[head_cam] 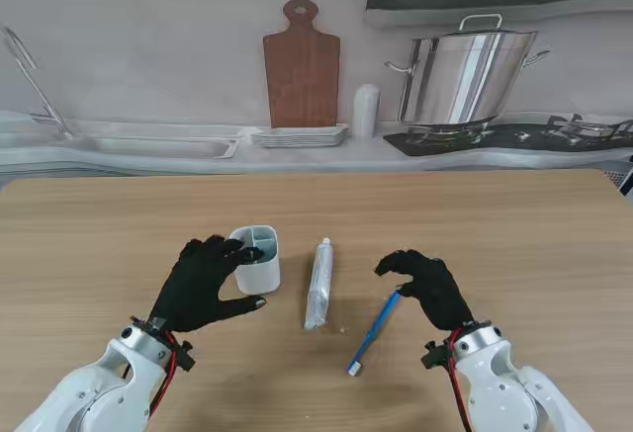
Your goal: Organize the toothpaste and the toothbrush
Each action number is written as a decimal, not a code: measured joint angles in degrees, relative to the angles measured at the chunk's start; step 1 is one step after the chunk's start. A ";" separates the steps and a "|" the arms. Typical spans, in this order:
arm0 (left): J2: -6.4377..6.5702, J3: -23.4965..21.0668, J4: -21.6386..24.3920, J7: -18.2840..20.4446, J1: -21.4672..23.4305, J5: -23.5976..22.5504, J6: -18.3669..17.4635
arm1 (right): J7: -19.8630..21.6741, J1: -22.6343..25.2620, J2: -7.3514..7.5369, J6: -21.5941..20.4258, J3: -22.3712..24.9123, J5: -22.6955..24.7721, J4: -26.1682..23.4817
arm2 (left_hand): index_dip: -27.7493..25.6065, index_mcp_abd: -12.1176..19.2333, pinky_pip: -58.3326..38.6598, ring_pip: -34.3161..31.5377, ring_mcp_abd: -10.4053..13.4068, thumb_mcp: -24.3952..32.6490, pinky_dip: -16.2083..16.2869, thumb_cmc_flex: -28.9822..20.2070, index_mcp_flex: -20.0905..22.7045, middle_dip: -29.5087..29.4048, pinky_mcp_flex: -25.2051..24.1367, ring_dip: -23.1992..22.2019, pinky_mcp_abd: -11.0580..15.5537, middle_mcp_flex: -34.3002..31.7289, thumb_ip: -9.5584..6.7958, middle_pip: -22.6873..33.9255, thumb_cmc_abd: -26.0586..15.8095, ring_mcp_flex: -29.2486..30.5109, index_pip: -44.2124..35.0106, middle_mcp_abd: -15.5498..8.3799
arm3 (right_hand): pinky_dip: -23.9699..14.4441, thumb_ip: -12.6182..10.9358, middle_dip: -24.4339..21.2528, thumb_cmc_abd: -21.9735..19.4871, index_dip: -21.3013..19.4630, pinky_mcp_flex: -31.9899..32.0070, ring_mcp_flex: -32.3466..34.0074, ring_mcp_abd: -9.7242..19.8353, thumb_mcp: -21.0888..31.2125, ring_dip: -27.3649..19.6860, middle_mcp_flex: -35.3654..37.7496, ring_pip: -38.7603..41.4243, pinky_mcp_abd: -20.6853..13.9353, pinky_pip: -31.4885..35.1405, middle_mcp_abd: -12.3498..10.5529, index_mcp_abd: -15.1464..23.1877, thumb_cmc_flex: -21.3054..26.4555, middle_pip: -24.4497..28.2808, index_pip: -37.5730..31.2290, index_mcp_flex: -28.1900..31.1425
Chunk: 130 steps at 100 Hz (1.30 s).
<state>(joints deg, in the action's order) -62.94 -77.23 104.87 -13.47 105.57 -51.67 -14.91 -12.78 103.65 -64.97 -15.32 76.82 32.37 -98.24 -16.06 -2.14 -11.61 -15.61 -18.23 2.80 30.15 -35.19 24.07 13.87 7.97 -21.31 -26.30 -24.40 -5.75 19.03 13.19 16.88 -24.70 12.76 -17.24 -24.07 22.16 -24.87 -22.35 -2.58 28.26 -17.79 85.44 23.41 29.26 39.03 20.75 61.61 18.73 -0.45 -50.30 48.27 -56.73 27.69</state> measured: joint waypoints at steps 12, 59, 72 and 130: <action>0.09 0.36 -0.18 0.30 -0.58 0.46 -0.68 | -0.10 0.30 -0.04 -0.09 0.14 -0.18 0.37 | -0.05 0.00 0.00 0.01 0.00 0.00 0.57 0.00 0.45 0.01 0.21 -0.20 0.00 0.00 0.00 0.00 0.00 0.04 -0.38 -0.03 | -0.02 0.01 0.01 0.00 -0.01 -0.26 0.60 0.00 0.00 0.02 0.33 0.00 0.20 0.00 0.00 0.00 0.00 -0.02 0.07 1.73; 1.62 -2.57 3.64 9.53 -0.52 -5.84 -4.10 | 0.01 2.41 -0.13 -2.32 1.65 -1.09 0.04 | -2.35 -0.02 -58.97 -13.76 2.72 1.52 12.59 -4.70 -4.16 2.01 7.18 -17.56 10.60 1.85 -4.77 3.56 9.35 16.19 -5.20 -2.69 | -0.04 0.12 0.01 0.00 -0.03 -0.84 1.18 -0.54 0.00 0.05 1.04 -0.27 1.02 0.00 0.00 0.01 0.00 -0.77 0.17 1.78; 2.19 -2.24 3.51 10.78 -2.37 -6.05 -6.48 | -1.02 2.21 -0.23 -2.36 1.27 -1.55 0.45 | -2.97 0.79 -69.59 -19.09 5.70 3.61 12.15 -6.98 -6.80 2.75 15.36 -22.78 14.85 5.23 -4.79 3.92 13.17 20.70 -6.34 -5.99 | -0.04 0.12 0.01 0.00 -0.03 -1.01 1.19 -0.80 0.00 0.70 1.18 -0.27 1.38 0.00 0.00 0.01 0.00 -0.80 0.20 1.78; 3.32 7.26 -3.33 15.64 -13.58 -3.00 -8.95 | -1.07 4.13 -0.23 -3.40 3.03 0.78 -0.46 | -3.69 2.06 -79.33 -26.59 7.04 30.54 4.10 -2.95 -8.18 4.11 29.45 -24.22 16.73 2.84 -5.81 5.57 17.12 31.64 -8.74 -8.74 | -0.23 0.14 0.01 0.00 -0.06 -3.58 2.49 -0.85 0.00 1.38 1.64 -0.27 2.33 0.72 0.00 0.27 0.00 -1.34 1.13 1.21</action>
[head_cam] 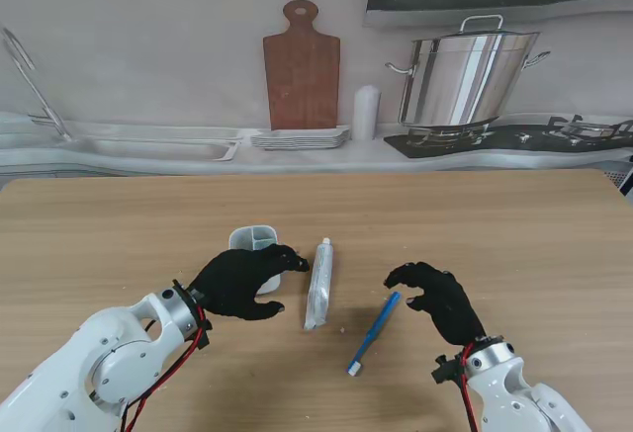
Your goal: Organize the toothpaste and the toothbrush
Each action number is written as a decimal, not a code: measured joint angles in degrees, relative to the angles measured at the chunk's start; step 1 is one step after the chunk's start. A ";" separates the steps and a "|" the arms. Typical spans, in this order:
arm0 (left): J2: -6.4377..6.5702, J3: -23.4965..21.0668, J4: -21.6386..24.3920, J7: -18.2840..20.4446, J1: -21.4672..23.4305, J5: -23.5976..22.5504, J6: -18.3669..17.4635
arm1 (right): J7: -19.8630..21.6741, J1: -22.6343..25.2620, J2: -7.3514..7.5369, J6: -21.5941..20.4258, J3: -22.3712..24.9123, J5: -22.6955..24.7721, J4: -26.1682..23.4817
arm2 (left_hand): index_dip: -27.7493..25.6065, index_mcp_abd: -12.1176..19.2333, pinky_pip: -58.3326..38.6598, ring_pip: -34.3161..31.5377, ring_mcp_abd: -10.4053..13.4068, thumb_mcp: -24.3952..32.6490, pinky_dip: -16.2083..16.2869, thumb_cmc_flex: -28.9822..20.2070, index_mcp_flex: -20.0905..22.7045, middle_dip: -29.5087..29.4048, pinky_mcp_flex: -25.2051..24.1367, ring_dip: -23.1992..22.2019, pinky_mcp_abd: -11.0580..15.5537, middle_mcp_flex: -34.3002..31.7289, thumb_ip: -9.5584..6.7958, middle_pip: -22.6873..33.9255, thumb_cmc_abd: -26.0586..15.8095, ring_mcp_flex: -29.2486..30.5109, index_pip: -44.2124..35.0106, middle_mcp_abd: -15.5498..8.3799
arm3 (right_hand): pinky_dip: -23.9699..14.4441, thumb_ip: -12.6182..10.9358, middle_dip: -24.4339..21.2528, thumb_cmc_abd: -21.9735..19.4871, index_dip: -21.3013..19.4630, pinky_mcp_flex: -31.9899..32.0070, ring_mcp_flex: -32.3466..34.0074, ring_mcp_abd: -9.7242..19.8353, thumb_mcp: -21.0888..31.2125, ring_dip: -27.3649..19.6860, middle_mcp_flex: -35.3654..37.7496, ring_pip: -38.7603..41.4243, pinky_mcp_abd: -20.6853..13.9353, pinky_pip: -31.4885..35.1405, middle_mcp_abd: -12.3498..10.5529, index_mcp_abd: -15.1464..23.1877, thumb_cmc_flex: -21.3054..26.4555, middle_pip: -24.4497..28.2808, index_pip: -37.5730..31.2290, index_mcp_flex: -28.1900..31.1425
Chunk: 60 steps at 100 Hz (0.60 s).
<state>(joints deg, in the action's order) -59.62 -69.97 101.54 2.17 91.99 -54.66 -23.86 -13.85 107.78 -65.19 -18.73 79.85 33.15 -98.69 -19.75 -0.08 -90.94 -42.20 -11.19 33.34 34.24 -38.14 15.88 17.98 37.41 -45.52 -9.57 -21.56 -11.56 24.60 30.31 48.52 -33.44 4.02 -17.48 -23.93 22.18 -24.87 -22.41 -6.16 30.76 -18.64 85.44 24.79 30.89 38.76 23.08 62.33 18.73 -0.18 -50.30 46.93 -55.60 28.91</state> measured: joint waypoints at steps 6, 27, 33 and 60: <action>0.07 1.49 -1.37 0.42 -1.55 0.59 -0.23 | 0.50 -0.02 0.11 -0.39 0.12 0.41 -0.18 | -0.01 0.67 -0.15 -0.22 0.01 9.30 -0.48 1.53 0.00 0.01 0.35 0.00 0.04 -0.60 6.15 1.09 1.10 0.12 -0.17 -0.87 | -0.02 0.00 0.00 0.00 -0.04 -0.15 0.00 0.00 0.00 0.01 0.00 0.00 0.00 0.03 0.00 0.39 0.00 0.00 -0.13 -0.30; 0.47 5.15 -4.56 3.52 -5.59 1.19 -0.92 | -0.38 0.32 0.22 -0.14 -0.20 0.64 -0.71 | -0.51 4.78 -1.72 -2.47 1.95 14.88 -1.44 -0.51 -0.69 0.04 3.62 0.00 3.21 -0.60 8.15 1.05 2.29 2.72 -0.85 -4.74 | -0.63 0.00 0.01 0.00 -0.06 -0.51 0.02 0.00 0.00 0.02 0.00 0.00 0.29 0.04 0.00 0.47 0.00 0.00 -0.48 -0.62; 0.57 6.17 -5.40 3.55 -6.37 1.39 -0.92 | -0.65 0.65 0.19 0.00 -0.20 0.80 -0.83 | -0.69 5.62 -1.79 -2.28 1.97 15.47 -2.42 -1.09 -0.69 0.04 3.68 0.12 3.25 -0.60 9.07 1.05 2.29 2.84 -1.60 -5.70 | -0.63 0.00 0.01 0.00 -0.06 -0.57 0.02 0.00 0.00 0.03 0.00 0.00 0.32 0.06 0.00 0.48 0.00 0.00 -0.49 -0.62; 1.13 12.60 -10.07 5.03 -11.17 1.55 -1.03 | -0.69 2.07 0.17 0.10 0.11 1.04 -1.39 | -2.90 8.70 0.18 1.15 1.50 19.08 -3.43 -10.83 -2.51 0.06 2.66 0.31 2.75 1.81 10.11 1.08 4.38 2.49 -5.90 -8.34 | -0.71 0.00 0.02 0.00 -0.06 -0.95 0.34 0.00 0.00 0.04 0.00 0.00 0.70 0.13 0.00 0.48 0.00 0.00 -0.50 -0.62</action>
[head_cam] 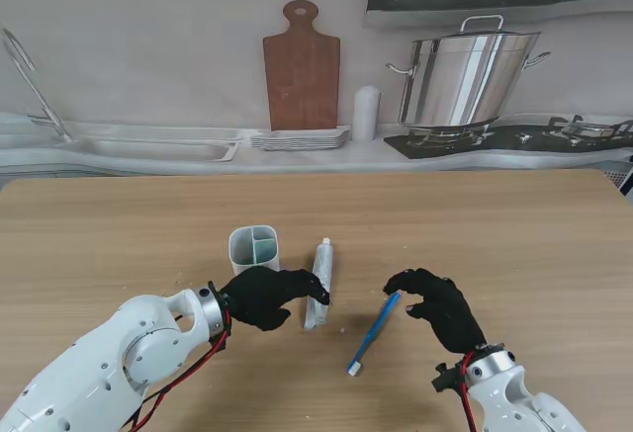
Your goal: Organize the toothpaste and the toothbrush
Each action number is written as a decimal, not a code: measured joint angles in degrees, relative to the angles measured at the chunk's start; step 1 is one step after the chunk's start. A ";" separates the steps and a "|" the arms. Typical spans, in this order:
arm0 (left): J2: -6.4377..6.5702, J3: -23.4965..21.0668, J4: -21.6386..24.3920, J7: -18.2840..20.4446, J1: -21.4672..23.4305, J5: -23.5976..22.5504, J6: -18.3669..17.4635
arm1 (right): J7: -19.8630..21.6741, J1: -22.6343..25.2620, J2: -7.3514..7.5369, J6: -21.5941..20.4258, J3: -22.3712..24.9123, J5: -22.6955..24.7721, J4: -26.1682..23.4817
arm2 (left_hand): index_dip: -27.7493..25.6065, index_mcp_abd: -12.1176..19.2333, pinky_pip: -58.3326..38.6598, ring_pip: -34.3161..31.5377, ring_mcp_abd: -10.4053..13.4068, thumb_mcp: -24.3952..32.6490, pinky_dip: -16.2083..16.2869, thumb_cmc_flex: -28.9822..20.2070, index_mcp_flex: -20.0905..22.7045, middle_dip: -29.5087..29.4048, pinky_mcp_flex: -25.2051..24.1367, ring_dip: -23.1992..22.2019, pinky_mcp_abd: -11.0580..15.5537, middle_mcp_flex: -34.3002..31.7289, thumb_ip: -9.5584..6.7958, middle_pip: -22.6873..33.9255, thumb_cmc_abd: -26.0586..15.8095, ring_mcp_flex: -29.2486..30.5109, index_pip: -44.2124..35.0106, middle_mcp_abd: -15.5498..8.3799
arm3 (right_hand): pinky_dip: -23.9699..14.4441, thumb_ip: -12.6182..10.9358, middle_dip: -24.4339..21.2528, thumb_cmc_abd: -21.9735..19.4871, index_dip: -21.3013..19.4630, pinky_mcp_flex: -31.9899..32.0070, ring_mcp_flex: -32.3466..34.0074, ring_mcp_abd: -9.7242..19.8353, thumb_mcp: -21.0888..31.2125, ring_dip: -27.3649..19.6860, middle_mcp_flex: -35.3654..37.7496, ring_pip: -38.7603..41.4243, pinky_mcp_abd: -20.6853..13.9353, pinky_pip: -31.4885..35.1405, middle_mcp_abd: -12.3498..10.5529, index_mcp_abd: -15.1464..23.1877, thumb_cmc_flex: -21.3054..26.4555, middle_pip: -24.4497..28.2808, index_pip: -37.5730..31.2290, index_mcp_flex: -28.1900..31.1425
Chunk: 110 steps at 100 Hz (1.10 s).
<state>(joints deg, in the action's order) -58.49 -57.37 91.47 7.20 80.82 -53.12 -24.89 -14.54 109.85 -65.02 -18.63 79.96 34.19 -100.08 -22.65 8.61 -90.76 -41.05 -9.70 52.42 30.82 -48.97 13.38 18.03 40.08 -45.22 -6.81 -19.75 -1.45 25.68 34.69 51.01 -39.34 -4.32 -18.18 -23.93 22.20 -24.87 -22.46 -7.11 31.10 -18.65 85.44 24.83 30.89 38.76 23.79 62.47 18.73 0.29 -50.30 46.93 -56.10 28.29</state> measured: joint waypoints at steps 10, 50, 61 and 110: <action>0.06 2.68 -2.77 -1.33 -2.35 -3.02 -0.64 | -0.01 0.29 0.00 -0.03 0.06 0.06 -0.10 | -0.87 1.49 -0.23 -0.27 0.16 0.25 0.00 -0.31 -0.49 0.01 1.08 -1.65 0.16 1.26 0.22 0.93 0.64 1.12 -2.39 -1.04 | -0.50 0.00 0.00 0.00 0.00 -0.30 0.26 0.00 0.00 0.00 0.00 0.00 0.32 0.49 0.00 0.01 0.00 0.00 0.00 0.00; 0.47 10.38 -8.21 -8.58 -7.78 -11.53 2.57 | 0.05 0.90 -0.01 -0.29 0.23 -0.34 -0.37 | -2.36 4.55 -5.24 -12.43 3.54 0.25 -0.83 1.49 -3.80 0.22 4.98 -4.12 4.30 3.46 0.23 1.28 0.80 3.05 -2.37 -1.46 | -0.60 0.00 0.00 0.00 0.00 -1.31 1.10 -0.19 0.00 0.04 0.00 0.21 1.04 0.90 0.00 0.01 0.00 0.00 0.00 0.00; 0.48 12.60 -9.84 -11.16 -9.38 -12.07 3.94 | 0.09 1.06 -0.01 -0.28 0.23 -0.68 -0.55 | -2.37 5.03 -5.75 -13.24 4.15 0.25 -0.84 1.51 -3.80 0.69 5.54 -4.12 5.03 3.45 0.23 1.78 0.80 3.59 -2.32 -1.46 | -0.62 0.00 0.00 0.00 0.00 -1.48 1.58 -0.20 0.00 0.09 0.00 0.24 1.10 1.05 0.00 0.02 0.00 0.00 0.00 0.00; 0.09 23.00 -14.37 -15.23 -16.20 -11.16 8.05 | 0.11 2.45 -0.24 -0.29 1.20 -2.03 -1.21 | -6.56 5.07 -7.98 -18.72 5.29 -1.15 -0.94 2.21 -3.71 4.06 6.61 -4.11 5.73 0.90 0.24 5.68 0.79 4.78 -6.78 4.63 | -0.76 0.00 0.01 0.00 0.00 -2.50 2.95 -0.22 0.00 0.72 0.00 0.43 1.68 1.56 0.00 0.02 0.00 -0.01 0.00 0.00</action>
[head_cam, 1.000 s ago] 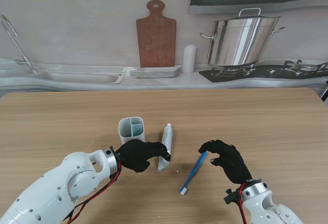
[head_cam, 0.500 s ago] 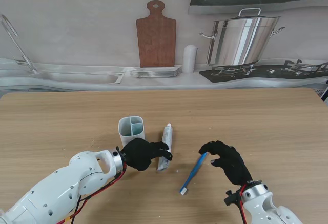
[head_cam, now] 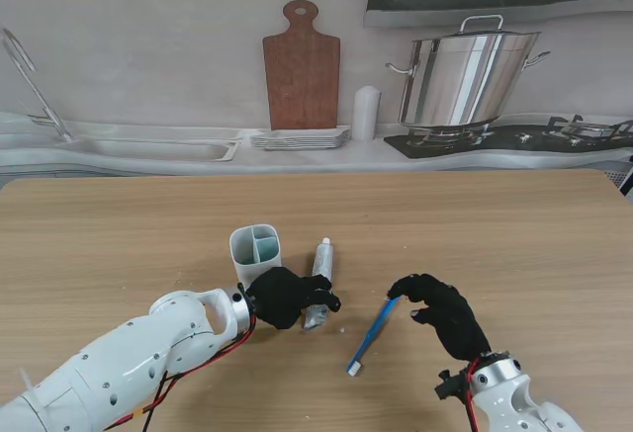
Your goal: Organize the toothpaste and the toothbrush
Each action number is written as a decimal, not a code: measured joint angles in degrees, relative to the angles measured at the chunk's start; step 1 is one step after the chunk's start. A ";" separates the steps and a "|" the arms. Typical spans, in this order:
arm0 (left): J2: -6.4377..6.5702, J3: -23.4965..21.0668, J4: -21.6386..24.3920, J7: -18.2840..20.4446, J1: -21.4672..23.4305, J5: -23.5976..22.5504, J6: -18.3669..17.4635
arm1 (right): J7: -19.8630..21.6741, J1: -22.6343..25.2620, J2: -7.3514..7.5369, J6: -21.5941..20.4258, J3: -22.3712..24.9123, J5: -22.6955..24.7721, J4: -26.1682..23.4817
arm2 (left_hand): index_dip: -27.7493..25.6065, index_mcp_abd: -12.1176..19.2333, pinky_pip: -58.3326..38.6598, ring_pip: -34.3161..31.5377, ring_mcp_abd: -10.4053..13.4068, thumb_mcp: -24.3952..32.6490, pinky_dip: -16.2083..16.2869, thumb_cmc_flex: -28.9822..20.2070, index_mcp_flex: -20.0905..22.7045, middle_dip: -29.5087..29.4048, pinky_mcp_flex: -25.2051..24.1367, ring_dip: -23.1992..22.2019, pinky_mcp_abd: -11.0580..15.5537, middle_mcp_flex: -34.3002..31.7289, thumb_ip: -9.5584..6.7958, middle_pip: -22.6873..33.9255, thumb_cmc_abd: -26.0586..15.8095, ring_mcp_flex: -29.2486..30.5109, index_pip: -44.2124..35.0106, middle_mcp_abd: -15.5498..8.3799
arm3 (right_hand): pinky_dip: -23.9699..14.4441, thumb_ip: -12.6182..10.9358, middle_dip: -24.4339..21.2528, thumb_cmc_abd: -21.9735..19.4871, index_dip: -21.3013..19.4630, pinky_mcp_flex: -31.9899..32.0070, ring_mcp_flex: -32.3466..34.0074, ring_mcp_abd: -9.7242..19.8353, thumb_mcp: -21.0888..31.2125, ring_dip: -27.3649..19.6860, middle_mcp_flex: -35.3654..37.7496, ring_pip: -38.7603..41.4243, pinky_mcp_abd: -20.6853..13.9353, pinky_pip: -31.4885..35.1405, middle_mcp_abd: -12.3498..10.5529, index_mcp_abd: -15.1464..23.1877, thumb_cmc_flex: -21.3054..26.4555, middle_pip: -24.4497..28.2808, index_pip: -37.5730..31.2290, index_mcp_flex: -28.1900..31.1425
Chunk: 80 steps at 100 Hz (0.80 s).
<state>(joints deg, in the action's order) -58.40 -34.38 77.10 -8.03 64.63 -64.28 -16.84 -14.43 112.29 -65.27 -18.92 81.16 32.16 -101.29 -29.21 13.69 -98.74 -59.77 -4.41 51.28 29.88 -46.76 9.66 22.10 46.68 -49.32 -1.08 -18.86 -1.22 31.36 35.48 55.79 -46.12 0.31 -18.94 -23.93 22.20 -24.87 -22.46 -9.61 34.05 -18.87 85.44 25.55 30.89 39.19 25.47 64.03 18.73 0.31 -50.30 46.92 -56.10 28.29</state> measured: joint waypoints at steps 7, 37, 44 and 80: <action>-0.25 1.51 -0.67 -0.51 -0.81 0.82 0.20 | 0.00 0.23 -0.04 0.00 0.18 -0.41 -0.05 | -1.83 0.00 -0.67 -0.80 0.43 -0.01 0.00 0.00 0.89 0.11 0.77 -0.57 0.14 -1.80 0.00 0.01 -0.01 1.22 -2.04 0.20 | -0.39 0.00 0.00 0.00 0.00 -0.02 0.31 -0.01 0.00 0.01 0.00 0.20 0.04 0.02 0.00 0.00 0.00 0.00 0.00 0.00; -2.45 7.16 -5.06 -3.79 -4.68 5.43 1.63 | 0.11 0.73 -0.10 -0.07 0.64 -1.06 -0.21 | -9.49 -2.11 -2.27 -1.94 1.24 0.77 -0.66 -0.34 6.33 4.13 3.00 -0.70 0.54 -8.64 0.01 2.23 -0.65 4.17 -10.08 0.86 | -0.62 0.54 0.00 0.00 0.00 -0.44 0.47 -0.02 0.00 0.11 0.00 0.46 0.12 0.37 0.00 0.01 0.00 -0.01 0.00 0.00; -3.00 7.79 -5.85 -4.37 -5.28 6.28 1.62 | 0.23 0.84 -0.10 -0.07 0.73 -1.16 -0.29 | -12.03 -2.13 -2.31 -1.95 1.26 -0.16 -0.98 -0.90 7.77 8.88 3.60 -0.71 0.49 -11.58 0.37 2.50 0.29 5.23 -11.34 1.06 | -0.65 0.55 0.00 0.00 0.00 -0.46 0.92 -0.03 0.00 0.14 0.00 0.47 0.12 0.52 0.00 0.01 0.00 -0.01 0.00 0.00; -4.73 7.88 -8.08 -5.74 -5.89 9.80 -0.31 | 0.53 1.01 -0.10 -0.06 0.81 -1.69 -0.41 | -20.86 -3.17 -2.73 -2.01 0.70 -4.61 -1.43 -5.46 13.78 24.99 4.20 -0.71 -0.77 -20.04 1.03 3.54 3.52 7.36 -17.45 2.05 | -1.16 1.14 0.00 0.00 0.00 -0.68 0.95 -0.05 0.00 0.66 0.00 0.47 0.14 0.57 0.00 0.01 0.00 -0.05 0.01 0.00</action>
<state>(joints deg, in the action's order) -63.13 -26.49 69.02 -13.77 58.74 -54.48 -17.16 -13.90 113.31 -65.37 -18.98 81.97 30.47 -101.70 -50.07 10.51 -101.47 -61.77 -3.71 46.67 28.45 -52.22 23.44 47.09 50.88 -50.03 -1.85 -38.90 -0.18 34.91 39.00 63.15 -63.56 2.35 -20.10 -22.79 22.20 -24.87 -22.46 -10.29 35.00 -18.92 85.44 26.21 30.89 39.67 25.62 64.60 18.72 0.32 -50.30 46.88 -56.09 28.29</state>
